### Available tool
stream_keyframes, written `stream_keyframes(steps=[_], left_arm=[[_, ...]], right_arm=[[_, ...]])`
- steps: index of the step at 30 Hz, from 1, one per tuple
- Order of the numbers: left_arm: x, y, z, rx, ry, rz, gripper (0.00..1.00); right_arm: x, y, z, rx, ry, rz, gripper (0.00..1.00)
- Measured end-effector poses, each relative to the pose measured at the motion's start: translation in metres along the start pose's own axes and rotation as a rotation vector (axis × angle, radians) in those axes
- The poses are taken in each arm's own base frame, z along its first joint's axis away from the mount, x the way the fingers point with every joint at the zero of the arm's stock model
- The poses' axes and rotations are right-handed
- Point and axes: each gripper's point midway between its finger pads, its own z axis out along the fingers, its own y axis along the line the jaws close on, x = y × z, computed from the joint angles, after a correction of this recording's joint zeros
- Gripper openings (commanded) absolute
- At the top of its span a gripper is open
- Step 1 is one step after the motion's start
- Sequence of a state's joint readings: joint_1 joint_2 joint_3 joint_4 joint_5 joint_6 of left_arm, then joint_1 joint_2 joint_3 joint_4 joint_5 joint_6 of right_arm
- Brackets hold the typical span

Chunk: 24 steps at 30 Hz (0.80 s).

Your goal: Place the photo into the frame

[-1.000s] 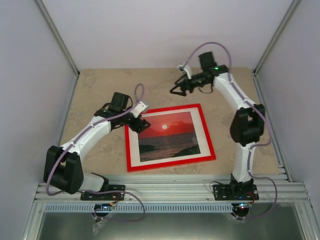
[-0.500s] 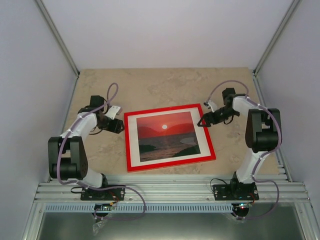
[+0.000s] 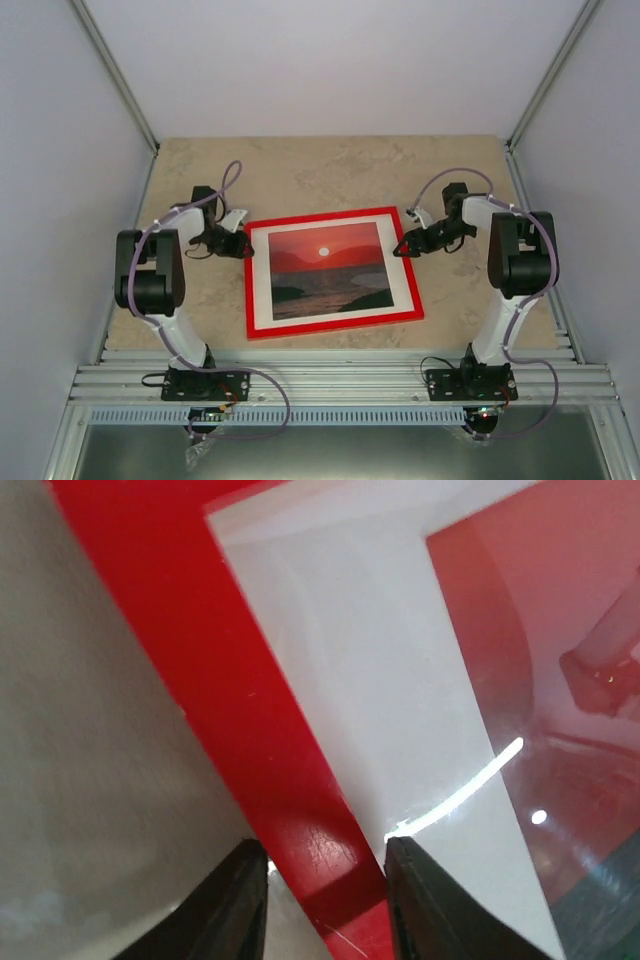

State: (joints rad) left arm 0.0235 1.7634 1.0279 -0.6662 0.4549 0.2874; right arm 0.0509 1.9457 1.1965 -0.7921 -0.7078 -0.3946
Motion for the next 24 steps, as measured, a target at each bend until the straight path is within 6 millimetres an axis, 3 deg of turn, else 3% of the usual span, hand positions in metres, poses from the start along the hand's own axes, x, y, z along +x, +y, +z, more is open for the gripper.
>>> stream_keyframes(steps=[5,8,13,15,18,20,24], left_arm=[[-0.035,0.016,0.003,-0.010,-0.046,-0.019,0.24],[-0.046,0.020,0.004,-0.016,-0.071,-0.017,0.30],[-0.047,0.019,0.003,-0.023,-0.074,-0.011,0.74],[-0.048,0.019,-0.004,-0.047,-0.078,-0.003,0.96],[-0.064,0.016,-0.032,-0.098,-0.116,0.028,0.99],[-0.089,0.014,-0.063,-0.146,-0.188,0.060,0.99],[-0.143,-0.004,-0.154,-0.245,-0.400,0.147,0.99]], right_arm=[[-0.002,0.006,0.004,-0.046,-0.013,0.013,0.71],[-0.001,0.007,0.004,-0.045,-0.010,0.012,0.74],[-0.001,0.007,0.000,-0.029,-0.005,0.010,0.87],[-0.005,0.001,-0.009,0.012,-0.006,-0.005,0.94],[-0.020,0.000,-0.035,0.085,-0.050,-0.061,0.98],[-0.039,0.007,-0.065,0.145,-0.115,-0.134,0.98],[-0.074,0.033,-0.137,0.257,-0.283,-0.280,0.98]])
